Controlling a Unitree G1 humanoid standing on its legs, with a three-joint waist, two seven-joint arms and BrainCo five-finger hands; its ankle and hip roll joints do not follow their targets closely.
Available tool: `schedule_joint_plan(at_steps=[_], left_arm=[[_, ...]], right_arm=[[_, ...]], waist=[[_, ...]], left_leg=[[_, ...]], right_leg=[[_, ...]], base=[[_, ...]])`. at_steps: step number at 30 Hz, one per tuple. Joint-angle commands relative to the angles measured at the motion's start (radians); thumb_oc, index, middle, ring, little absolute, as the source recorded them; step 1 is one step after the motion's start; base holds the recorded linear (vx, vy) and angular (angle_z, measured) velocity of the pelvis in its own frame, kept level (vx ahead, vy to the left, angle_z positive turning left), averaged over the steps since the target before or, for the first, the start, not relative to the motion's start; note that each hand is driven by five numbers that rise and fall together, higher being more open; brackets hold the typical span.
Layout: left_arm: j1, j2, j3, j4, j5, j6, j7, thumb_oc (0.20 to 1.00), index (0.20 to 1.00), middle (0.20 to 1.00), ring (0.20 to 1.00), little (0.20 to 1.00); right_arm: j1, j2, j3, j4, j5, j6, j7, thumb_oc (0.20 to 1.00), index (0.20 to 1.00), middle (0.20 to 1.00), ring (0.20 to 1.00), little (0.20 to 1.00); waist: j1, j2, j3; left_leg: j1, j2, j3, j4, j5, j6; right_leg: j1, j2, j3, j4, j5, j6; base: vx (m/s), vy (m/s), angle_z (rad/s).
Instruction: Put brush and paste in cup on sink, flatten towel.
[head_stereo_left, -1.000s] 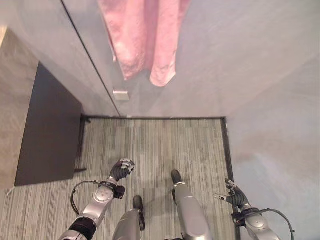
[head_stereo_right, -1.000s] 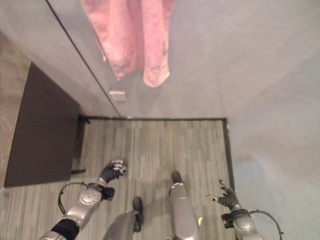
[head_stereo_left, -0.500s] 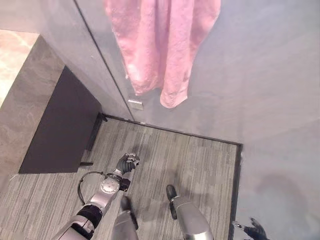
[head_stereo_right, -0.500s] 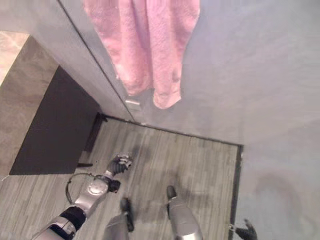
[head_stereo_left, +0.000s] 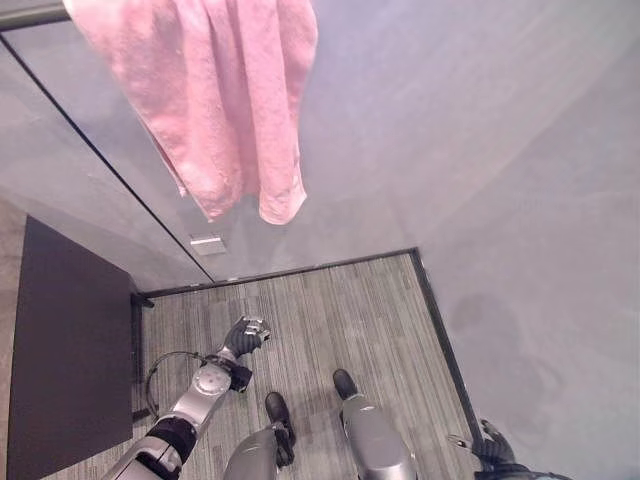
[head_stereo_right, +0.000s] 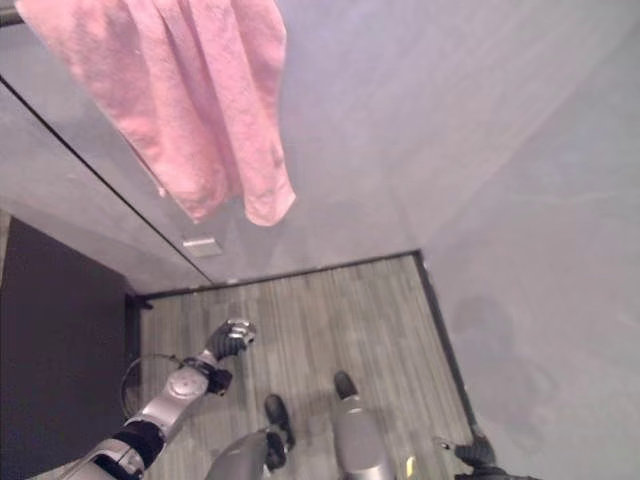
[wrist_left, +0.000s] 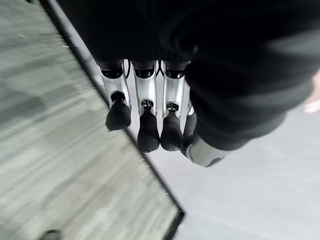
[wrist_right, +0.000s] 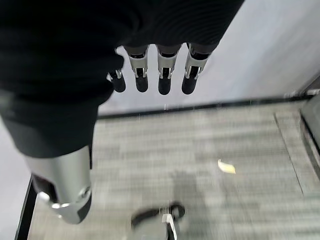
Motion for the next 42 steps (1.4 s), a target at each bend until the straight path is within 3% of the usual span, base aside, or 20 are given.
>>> schedule_joint_plan(at_steps=[1,5,8,11,17,18,30,31,32,35,37,38,42], left_arm=[[0.044,0.041,0.066,-0.100,0.002,-0.043,0.009,0.200,0.200,0.200,0.200,0.200],[0.080,0.040,0.099,-0.109,-0.010,-0.043,0.019,0.200,0.200,0.200,0.200,0.200],[0.115,0.035,0.129,-0.121,-0.030,-0.033,0.014,0.200,0.200,0.200,0.200,0.200],[0.162,0.029,0.140,-0.138,-0.025,-0.027,-0.013,0.200,0.200,0.200,0.200,0.200],[0.237,0.008,0.193,-0.143,-0.046,-0.017,-0.021,0.200,0.200,0.200,0.200,0.200],[0.127,-0.032,0.141,-0.015,-0.015,0.074,-0.013,0.200,0.200,0.200,0.200,0.200],[0.155,-0.031,0.169,0.028,-0.017,0.070,-0.019,0.200,0.200,0.200,0.200,0.200],[0.176,-0.034,0.222,0.107,-0.019,0.074,-0.005,0.391,0.391,0.391,0.391,0.391],[0.228,-0.030,0.296,0.144,-0.041,0.073,0.005,1.000,1.000,1.000,1.000,1.000],[0.275,-0.025,0.367,0.183,-0.055,0.070,0.019,1.000,1.000,1.000,1.000,1.000],[0.262,-0.027,0.363,0.205,-0.041,0.073,0.023,1.000,1.000,1.000,1.000,1.000],[0.246,-0.025,0.362,0.219,-0.028,0.075,0.029,1.000,1.000,1.000,1.000,1.000],[0.230,-0.030,0.359,0.242,-0.005,0.073,0.040,1.000,1.000,1.000,1.000,1.000]], right_arm=[[-0.008,-0.032,0.021,-0.019,-0.034,-0.007,-0.013,1.000,1.000,1.000,1.000,1.000],[-0.024,-0.029,0.015,-0.036,-0.020,-0.010,-0.015,1.000,1.000,1.000,1.000,1.000],[-0.036,-0.023,0.024,-0.051,-0.021,-0.011,-0.011,1.000,1.000,1.000,1.000,1.000],[-0.014,-0.042,0.043,-0.121,-0.055,-0.021,-0.006,1.000,1.000,1.000,1.000,1.000],[0.008,-0.045,0.027,-0.219,-0.002,-0.037,0.026,1.000,1.000,1.000,1.000,1.000],[-0.028,-0.047,0.019,0.021,0.117,0.022,0.112,1.000,1.000,1.000,1.000,1.000],[-0.030,-0.031,0.043,0.063,0.116,0.026,0.131,1.000,1.000,1.000,1.000,1.000],[-0.029,-0.035,0.031,0.092,0.094,0.030,0.126,1.000,1.000,1.000,1.000,1.000],[-0.018,-0.045,0.015,0.074,0.087,0.025,0.132,1.000,1.000,1.000,1.000,1.000],[-0.025,-0.052,0.007,0.023,0.088,0.021,0.135,1.000,1.000,1.000,1.000,1.000],[-0.020,-0.053,-0.012,0.012,0.100,0.018,0.129,1.000,1.000,1.000,1.000,1.000],[-0.012,-0.057,-0.020,0.005,0.097,0.018,0.123,1.000,1.000,1.000,1.000,1.000],[-0.013,-0.062,-0.020,-0.014,0.082,0.028,0.117,1.000,1.000,1.000,1.000,1.000]], waist=[[0.033,-0.029,-0.027],[0.064,-0.049,-0.051],[0.107,-0.057,-0.068],[0.097,-0.052,-0.106],[0.119,-0.051,-0.167],[0.137,0.028,-0.019],[0.160,0.016,-0.058],[0.172,0.020,-0.096],[0.186,0.024,-0.135],[0.208,0.025,-0.161],[0.211,0.028,-0.170],[0.205,0.030,-0.179],[0.199,0.034,-0.202]], left_leg=[[0.038,0.086,-0.051,0.130,-0.116,-0.082],[0.079,0.092,-0.012,0.085,-0.099,-0.079],[0.115,0.105,0.029,0.041,-0.083,-0.084],[0.144,0.107,0.016,-0.008,-0.051,-0.094],[0.220,0.147,0.031,-0.043,-0.017,-0.129],[-0.097,0.195,-0.092,0.110,0.089,-0.137],[-0.043,0.194,-0.082,0.007,0.121,-0.143],[0.014,0.191,-0.080,-0.053,0.139,-0.152],[0.070,0.187,-0.084,-0.112,0.160,-0.161],[0.103,0.178,-0.101,-0.138,0.177,-0.172],[0.091,0.181,-0.094,-0.141,0.196,-0.189],[0.084,0.190,-0.057,-0.129,0.194,-0.193],[0.111,0.167,-0.023,-0.114,0.146,-0.167]], right_leg=[[-0.028,-0.118,-0.064,-0.067,0.337,0.071],[-0.005,-0.144,-0.171,-0.109,0.376,0.084],[0.022,-0.150,-0.363,-0.117,0.324,0.084],[0.033,-0.090,-0.267,-0.118,0.282,0.071],[0.109,-0.033,-0.288,-0.172,0.231,0.050],[0.038,0.049,-0.214,0.142,-0.099,-0.061],[0.078,0.051,-0.220,0.026,-0.046,-0.045],[0.127,0.051,-0.227,-0.015,-0.037,-0.040],[0.181,0.048,-0.240,-0.061,-0.022,-0.033],[0.240,0.038,-0.275,-0.105,-0.008,-0.027],[0.264,0.023,-0.331,-0.116,-0.006,-0.023],[0.284,0.006,-0.380,-0.122,-0.008,-0.020],[0.304,-0.042,-0.395,-0.097,0.001,-0.004]], base=[[-0.04,0.055,-0.66],[-0.03,0.030,-0.33],[-0.04,-0.001,-0.73],[0.07,-0.122,-0.29],[0.12,-0.150,-0.12],[0.04,-0.046,0.13],[0.03,0.006,-0.01],[0.19,-0.018,-0.09],[0.21,-0.023,0.11],[0.07,0.007,0.38],[-0.01,0.064,0.98],[0.01,0.121,0.86],[0.07,0.210,1.06]])
